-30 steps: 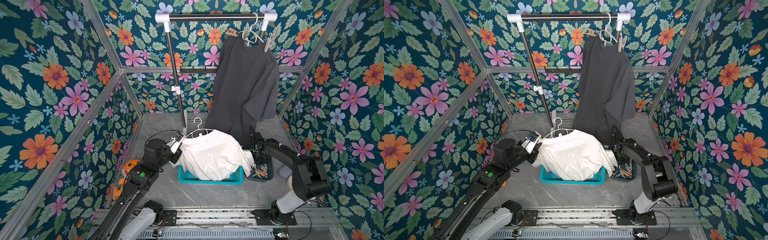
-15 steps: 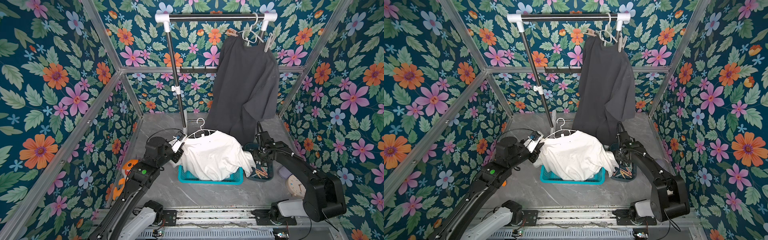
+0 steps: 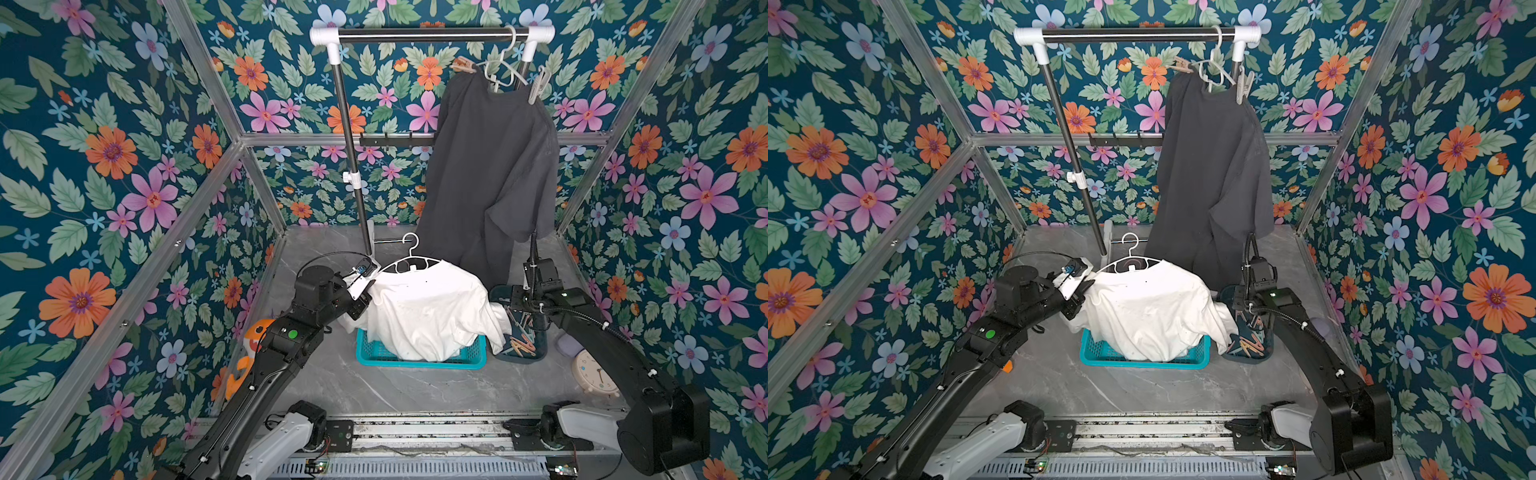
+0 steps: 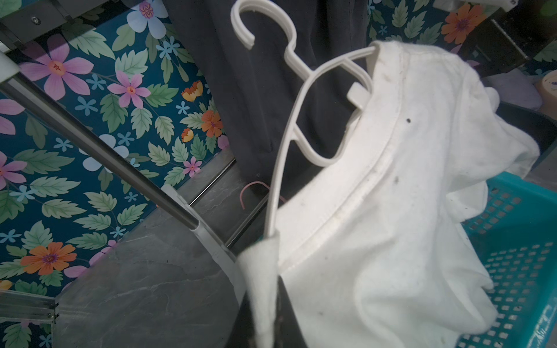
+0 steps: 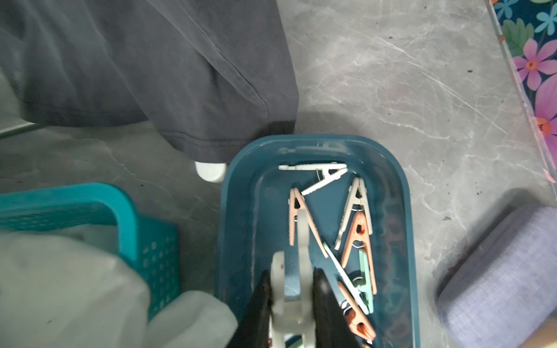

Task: Use clothespins to secure the t-shirt on both sides of the hanger
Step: Open the clothespin, then clamp the T-shirt on the hanger.

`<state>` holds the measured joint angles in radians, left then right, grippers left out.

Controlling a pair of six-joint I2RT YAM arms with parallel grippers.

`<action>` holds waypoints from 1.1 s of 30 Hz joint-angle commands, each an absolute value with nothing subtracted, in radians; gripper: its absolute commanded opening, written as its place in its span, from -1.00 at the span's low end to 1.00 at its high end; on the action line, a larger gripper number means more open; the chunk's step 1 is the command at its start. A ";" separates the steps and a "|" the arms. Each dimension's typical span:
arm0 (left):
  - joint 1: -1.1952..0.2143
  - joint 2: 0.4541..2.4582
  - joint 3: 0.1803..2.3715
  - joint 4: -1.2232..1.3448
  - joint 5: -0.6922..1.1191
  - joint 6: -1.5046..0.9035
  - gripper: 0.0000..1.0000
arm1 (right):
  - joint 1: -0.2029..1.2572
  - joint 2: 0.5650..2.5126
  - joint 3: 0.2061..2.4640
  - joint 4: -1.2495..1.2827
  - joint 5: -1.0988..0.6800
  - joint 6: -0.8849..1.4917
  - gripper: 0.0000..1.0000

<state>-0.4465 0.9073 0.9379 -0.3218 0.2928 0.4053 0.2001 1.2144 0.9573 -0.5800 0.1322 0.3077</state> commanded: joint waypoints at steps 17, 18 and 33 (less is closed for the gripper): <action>-0.446 0.903 0.922 -0.240 0.442 0.514 -1.00 | 0.202 0.928 0.926 -0.315 -0.366 0.210 -1.00; -0.447 0.897 0.916 -0.232 0.448 0.520 -1.00 | 0.202 0.921 0.920 -0.280 -0.391 0.216 -1.00; -0.451 0.874 0.853 -0.098 0.439 0.553 -1.00 | 0.202 0.975 0.905 0.186 -0.756 0.383 -1.00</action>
